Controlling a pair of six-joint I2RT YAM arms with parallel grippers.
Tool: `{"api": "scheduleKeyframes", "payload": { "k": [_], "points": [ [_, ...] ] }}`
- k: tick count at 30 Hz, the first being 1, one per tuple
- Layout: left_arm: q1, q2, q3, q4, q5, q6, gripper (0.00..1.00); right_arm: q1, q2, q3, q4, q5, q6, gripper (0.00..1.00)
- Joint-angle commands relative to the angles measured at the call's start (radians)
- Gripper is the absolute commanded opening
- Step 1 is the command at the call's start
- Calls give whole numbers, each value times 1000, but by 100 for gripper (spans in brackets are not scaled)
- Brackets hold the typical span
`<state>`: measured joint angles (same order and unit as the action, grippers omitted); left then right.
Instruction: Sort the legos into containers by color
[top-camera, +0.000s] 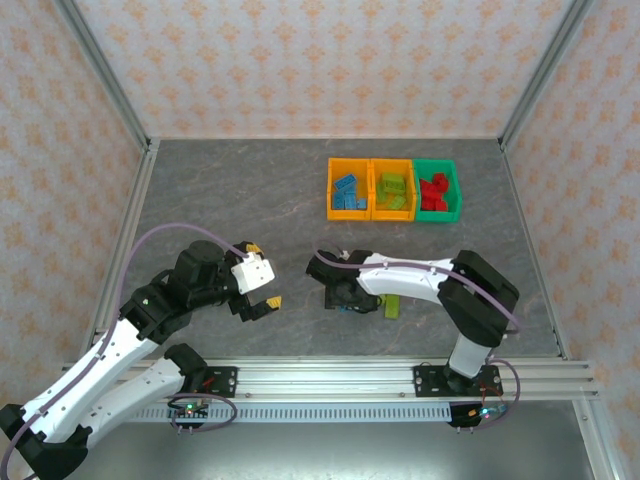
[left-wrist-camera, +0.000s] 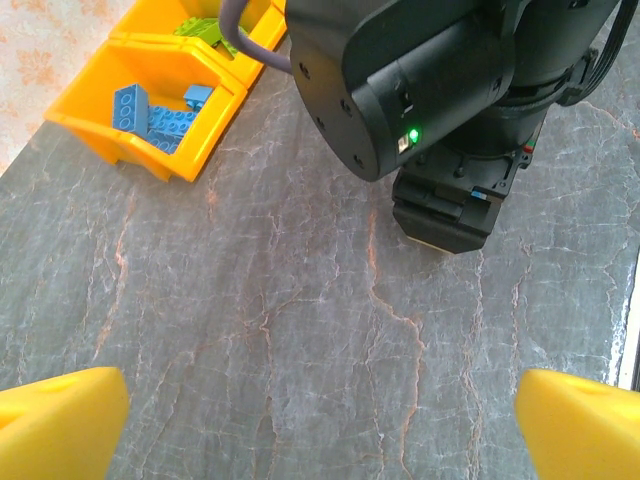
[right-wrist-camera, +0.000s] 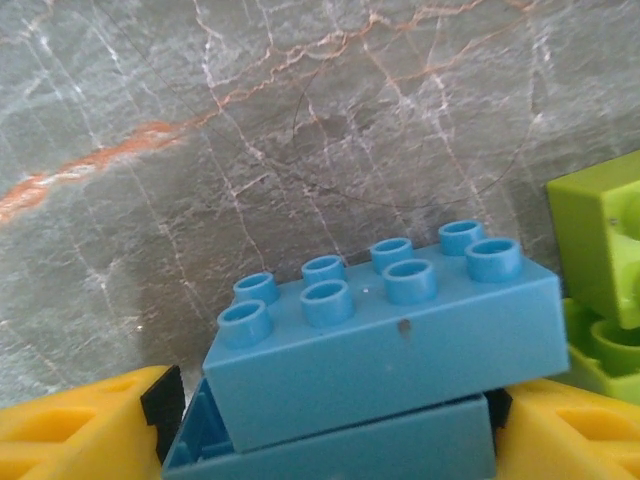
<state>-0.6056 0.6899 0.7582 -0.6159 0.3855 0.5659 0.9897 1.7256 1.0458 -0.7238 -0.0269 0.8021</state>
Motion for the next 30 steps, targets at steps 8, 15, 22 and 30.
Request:
{"api": "scheduleKeyframes", "payload": {
  "k": [8,15,22,30],
  "points": [
    [9,-3,-9,22,-2,-12,100,4,-142,-25,-20,59,1,51],
    [13,-6,-7,28,3,-10,100,-43,-332,108,-30,312,-155,51],
    [16,-10,-12,34,3,-15,100,-284,-169,330,144,300,-379,49],
    [20,-10,-12,31,-23,-16,100,-439,263,765,104,226,-497,49]
  ]
}}
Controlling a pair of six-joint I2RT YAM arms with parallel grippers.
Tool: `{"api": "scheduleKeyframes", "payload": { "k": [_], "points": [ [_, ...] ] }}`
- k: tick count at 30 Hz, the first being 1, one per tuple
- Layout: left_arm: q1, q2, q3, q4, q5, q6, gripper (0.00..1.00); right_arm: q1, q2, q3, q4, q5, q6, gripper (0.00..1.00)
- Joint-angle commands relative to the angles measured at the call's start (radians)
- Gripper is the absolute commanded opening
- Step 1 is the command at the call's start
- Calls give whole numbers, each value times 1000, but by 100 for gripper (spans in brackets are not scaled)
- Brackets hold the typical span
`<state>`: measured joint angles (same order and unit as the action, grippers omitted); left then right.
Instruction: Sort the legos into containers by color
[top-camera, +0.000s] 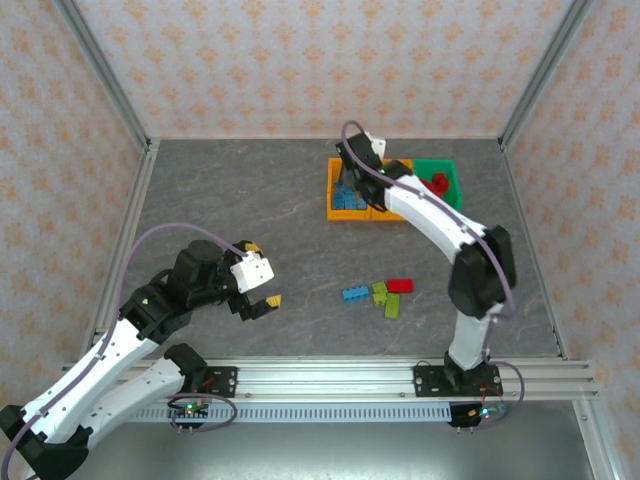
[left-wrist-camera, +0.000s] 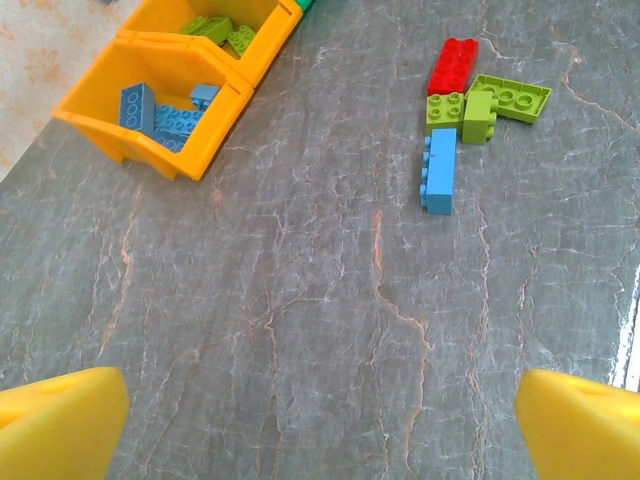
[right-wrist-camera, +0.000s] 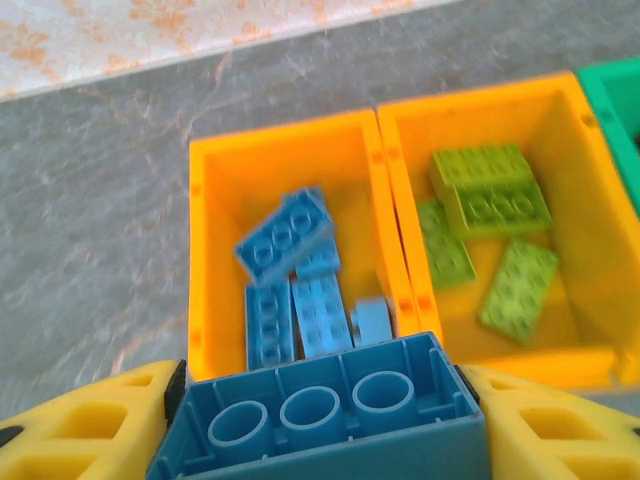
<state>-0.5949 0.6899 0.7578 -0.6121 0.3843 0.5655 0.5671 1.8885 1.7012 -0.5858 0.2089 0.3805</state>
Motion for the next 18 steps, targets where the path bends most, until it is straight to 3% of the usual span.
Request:
{"api": "scheduleKeyframes", "payload": {
  "k": [1,3,7,10,14,18],
  "points": [
    [9,-11,-13,29,-26,-18,100,-29,143,166,-60,-27,-67,49],
    [9,-14,-14,29,-32,-18,100,-46,197,238,-99,-61,-47,53],
    [9,-18,-19,31,-35,-22,100,-48,200,285,-132,-87,-64,80],
    [8,-12,-17,30,-23,-23,100,-49,143,282,-188,-95,-76,87],
    [9,-14,-16,21,-18,-28,100,-48,-64,86,-163,-113,-69,89],
    [9,-20,-17,21,-15,-28,100,-37,-361,-258,-102,-143,7,89]
  ]
}}
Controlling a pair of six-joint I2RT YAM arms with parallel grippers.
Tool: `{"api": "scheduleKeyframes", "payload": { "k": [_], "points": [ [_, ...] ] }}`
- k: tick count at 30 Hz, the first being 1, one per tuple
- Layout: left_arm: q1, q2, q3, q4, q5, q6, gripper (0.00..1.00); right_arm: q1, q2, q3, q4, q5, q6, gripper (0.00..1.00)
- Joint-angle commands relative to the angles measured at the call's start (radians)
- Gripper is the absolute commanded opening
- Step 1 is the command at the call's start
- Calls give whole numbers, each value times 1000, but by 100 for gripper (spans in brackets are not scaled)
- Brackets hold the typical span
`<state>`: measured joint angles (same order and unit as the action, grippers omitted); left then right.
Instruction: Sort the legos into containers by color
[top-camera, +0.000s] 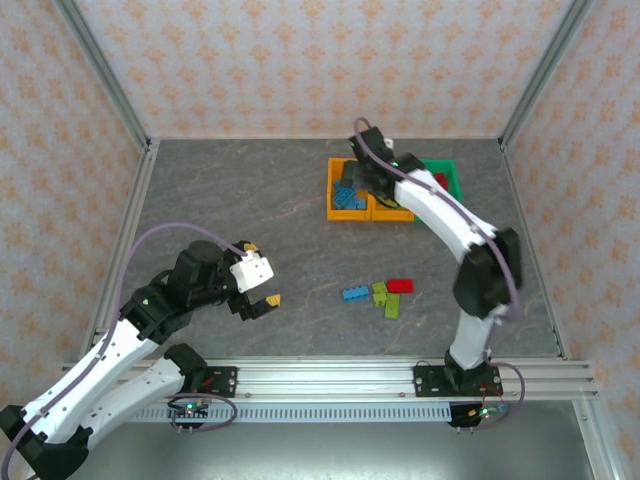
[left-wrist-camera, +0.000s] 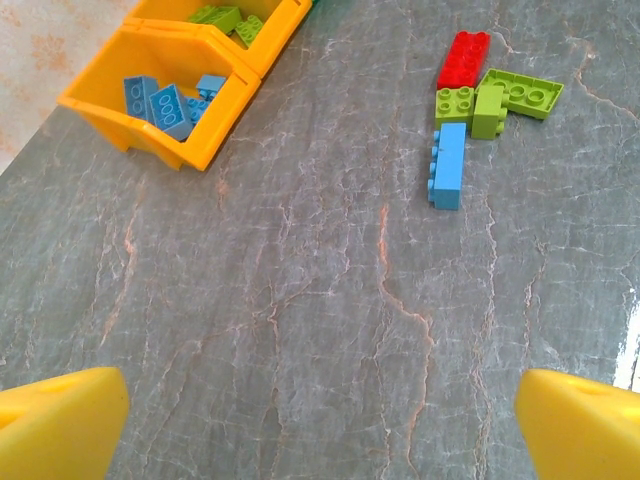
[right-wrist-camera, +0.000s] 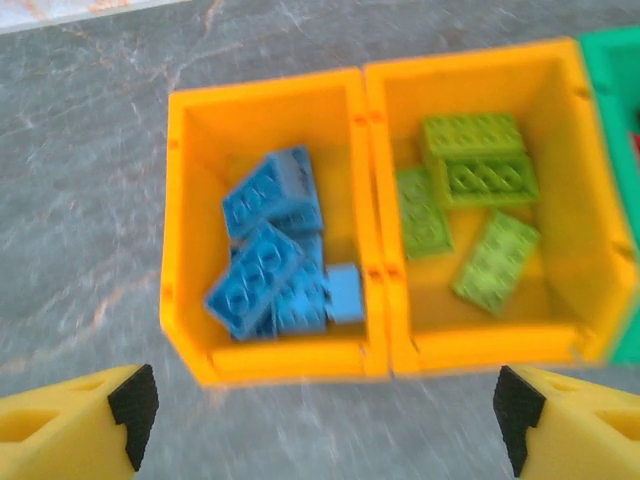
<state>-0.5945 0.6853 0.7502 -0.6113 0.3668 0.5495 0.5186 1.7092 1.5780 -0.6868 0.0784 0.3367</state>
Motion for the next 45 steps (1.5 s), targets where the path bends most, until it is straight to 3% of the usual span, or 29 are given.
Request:
{"api": "scheduleKeyframes", "payload": {
  "k": [1,7,12,16,22,31,38,45],
  "points": [
    [9,-14,-11,22,6,-12,100,21,-259,-229,12,-22,77,88],
    [9,16,-9,30,38,-10,100,137,-602,-628,-66,-41,293,85],
    [10,58,1,30,63,-9,100,257,-630,-801,-106,-67,431,84],
    [10,64,-5,29,68,-10,100,288,-581,-883,-91,-78,484,72],
    [10,62,-8,31,58,-10,100,290,-433,-895,-50,-97,455,70],
    [9,63,-10,30,53,-10,100,291,-269,-915,12,-96,485,41],
    [9,63,-8,31,59,-8,100,291,-362,-935,-24,-66,527,34],
    [9,54,-9,31,58,-6,100,252,-616,-777,-144,160,467,29]
  ]
}}
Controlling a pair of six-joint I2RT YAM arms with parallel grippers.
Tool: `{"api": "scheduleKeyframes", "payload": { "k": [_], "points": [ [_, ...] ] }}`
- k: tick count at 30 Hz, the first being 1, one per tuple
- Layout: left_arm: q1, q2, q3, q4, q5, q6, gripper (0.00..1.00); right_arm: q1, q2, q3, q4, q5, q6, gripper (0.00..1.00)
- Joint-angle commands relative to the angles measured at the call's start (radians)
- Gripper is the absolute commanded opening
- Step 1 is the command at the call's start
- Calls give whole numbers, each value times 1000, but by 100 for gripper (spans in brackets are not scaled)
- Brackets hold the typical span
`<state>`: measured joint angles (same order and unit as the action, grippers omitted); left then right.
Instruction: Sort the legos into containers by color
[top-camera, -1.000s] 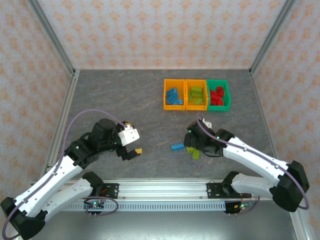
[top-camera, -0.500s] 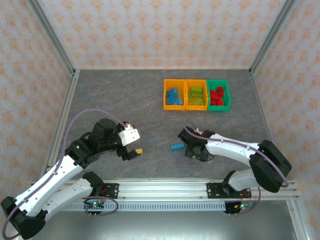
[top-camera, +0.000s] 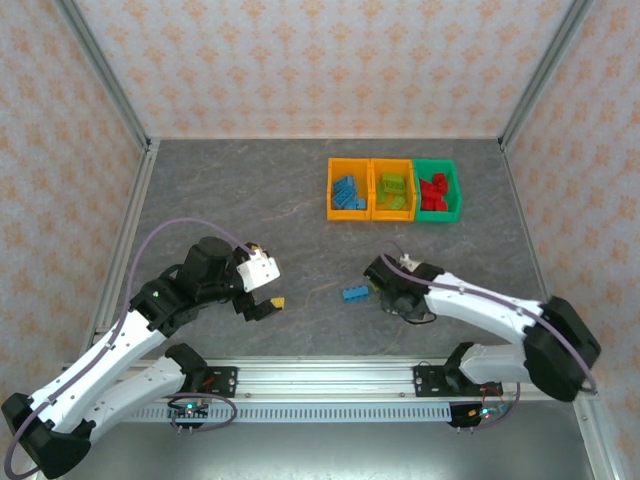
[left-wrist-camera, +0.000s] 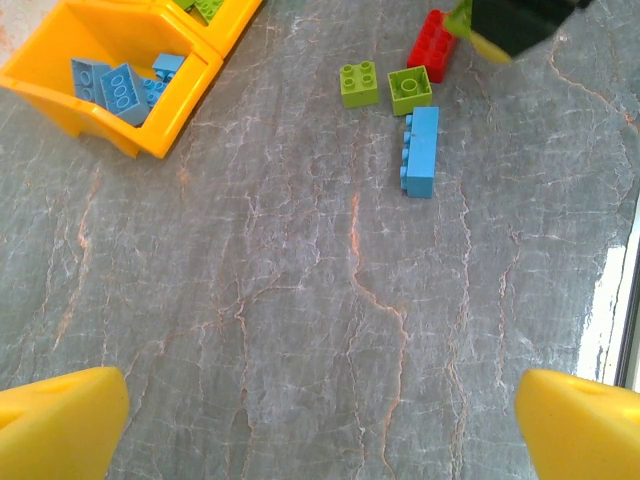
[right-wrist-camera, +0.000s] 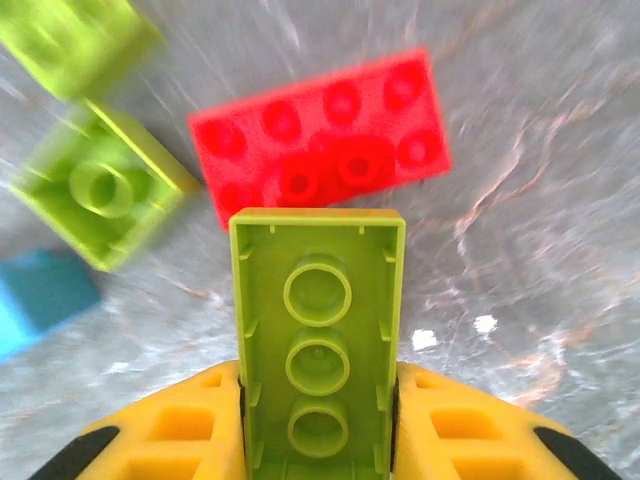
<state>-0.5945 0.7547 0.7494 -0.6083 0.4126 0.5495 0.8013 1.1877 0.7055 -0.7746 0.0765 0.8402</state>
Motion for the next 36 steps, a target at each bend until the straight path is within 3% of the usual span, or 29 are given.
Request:
{"api": "scheduleKeyframes", "payload": {
  "k": [1,6,11,17,18,20,22,24,29,36],
  "points": [
    [9,-15,-8,28,12,-6,100,-58,-109,124,-40,178,-79,29],
    [10,-18,-5,25,8,-6,100,-278,22,307,123,121,-312,29],
    [10,-31,-8,22,-11,-6,100,-394,357,555,198,16,-435,29],
    [9,-41,-7,20,-34,-1,100,-469,701,828,205,17,-486,30],
    [10,-42,-7,20,-34,-1,100,-481,745,877,181,12,-478,35],
    [10,-41,-7,21,-30,-1,100,-494,793,954,131,2,-468,55],
    [11,-43,-7,19,-27,-3,100,-496,785,979,109,-4,-464,66],
    [10,-46,-8,17,-29,-3,100,-491,726,940,120,-28,-455,68],
    [11,-51,-10,21,-28,-6,100,-451,477,720,139,-74,-427,68],
    [11,-40,-10,23,-9,-5,100,-297,118,367,82,-101,-527,68]
  ]
}}
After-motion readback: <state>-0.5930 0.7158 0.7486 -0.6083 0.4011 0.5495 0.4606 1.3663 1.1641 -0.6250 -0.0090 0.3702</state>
